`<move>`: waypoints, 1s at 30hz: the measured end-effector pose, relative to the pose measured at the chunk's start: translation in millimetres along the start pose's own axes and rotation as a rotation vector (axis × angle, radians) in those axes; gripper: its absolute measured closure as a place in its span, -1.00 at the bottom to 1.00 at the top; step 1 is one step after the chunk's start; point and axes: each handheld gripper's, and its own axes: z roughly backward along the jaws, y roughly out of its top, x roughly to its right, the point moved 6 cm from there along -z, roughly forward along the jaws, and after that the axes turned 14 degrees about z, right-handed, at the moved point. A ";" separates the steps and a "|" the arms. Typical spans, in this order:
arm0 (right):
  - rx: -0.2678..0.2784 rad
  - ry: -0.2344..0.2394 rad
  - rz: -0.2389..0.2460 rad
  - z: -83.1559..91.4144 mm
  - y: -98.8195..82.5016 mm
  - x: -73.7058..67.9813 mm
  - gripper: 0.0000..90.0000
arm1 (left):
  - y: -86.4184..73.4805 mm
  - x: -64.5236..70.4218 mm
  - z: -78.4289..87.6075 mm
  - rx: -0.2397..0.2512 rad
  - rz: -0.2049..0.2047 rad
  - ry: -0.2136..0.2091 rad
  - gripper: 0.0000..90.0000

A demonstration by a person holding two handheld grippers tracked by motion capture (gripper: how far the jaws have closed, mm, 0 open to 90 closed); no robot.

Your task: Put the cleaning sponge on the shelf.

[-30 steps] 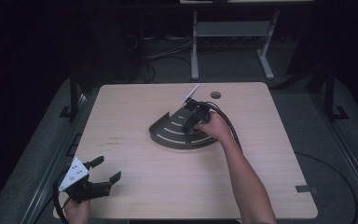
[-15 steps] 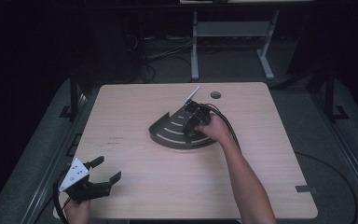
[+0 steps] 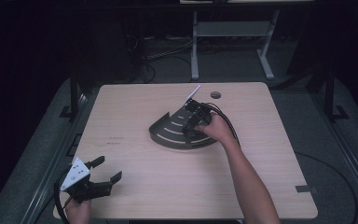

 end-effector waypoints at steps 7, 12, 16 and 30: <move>0.029 -0.013 0.023 12.6 -0.3 -5.3 -0.55 | -0.5 -0.2 -0.8 -0.002 0.000 -0.001 -0.70; 0.041 -0.019 0.031 20.4 -6.4 -7.5 -0.55 | -1.0 0.9 -0.5 -0.006 -0.010 -0.004 -0.70; 0.059 -0.017 0.024 27.6 -11.0 -9.0 -0.55 | -0.4 1.0 0.6 0.001 -0.002 -0.005 -0.70; 0.074 -0.021 0.043 43.1 -24.7 -18.7 -0.55 | -1.3 2.9 -0.9 -0.006 -0.010 -0.003 -0.70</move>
